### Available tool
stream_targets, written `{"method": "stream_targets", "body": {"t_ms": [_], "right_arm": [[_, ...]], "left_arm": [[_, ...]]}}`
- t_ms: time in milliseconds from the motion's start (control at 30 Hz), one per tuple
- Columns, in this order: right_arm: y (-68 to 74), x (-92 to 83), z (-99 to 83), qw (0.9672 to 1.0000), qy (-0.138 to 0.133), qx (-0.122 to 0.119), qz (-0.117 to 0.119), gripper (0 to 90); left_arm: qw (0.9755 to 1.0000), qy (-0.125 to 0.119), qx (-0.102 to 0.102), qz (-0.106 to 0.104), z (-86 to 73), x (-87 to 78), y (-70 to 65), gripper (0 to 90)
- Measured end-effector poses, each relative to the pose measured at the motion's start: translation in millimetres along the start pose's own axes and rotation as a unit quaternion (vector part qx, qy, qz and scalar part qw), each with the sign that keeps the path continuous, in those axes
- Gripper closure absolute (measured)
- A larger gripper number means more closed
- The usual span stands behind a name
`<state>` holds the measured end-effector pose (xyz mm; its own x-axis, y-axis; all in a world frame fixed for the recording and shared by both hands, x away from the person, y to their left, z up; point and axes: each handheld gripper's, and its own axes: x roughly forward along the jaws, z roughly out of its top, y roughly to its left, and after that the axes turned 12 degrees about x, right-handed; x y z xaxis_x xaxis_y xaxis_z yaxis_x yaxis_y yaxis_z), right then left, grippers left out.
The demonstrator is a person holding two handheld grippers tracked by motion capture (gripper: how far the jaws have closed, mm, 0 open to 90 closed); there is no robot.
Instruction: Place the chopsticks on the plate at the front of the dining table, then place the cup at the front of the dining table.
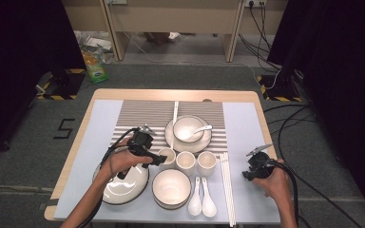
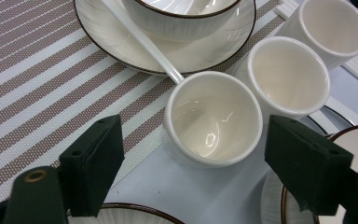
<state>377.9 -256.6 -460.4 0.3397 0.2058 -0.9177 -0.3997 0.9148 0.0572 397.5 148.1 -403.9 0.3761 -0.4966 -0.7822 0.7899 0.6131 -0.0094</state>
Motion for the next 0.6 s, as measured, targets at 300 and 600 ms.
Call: {"method": "stream_targets", "body": {"t_ms": [300, 600], "right_arm": [[-0.5, -0.1, -0.5, 1.0, -0.001, 0.001, 0.002, 59.9], [-0.5, 0.0, -0.3, 1.0, -0.001, 0.0, 0.002, 59.9]], "left_arm": [[1.0, 0.006, -0.006, -0.003, -2.6, 10.2, 1.3, 19.3], [0.9999, 0.003, -0.012, -0.003, -1.7, 11.7, 4.3, 19.5]]}}
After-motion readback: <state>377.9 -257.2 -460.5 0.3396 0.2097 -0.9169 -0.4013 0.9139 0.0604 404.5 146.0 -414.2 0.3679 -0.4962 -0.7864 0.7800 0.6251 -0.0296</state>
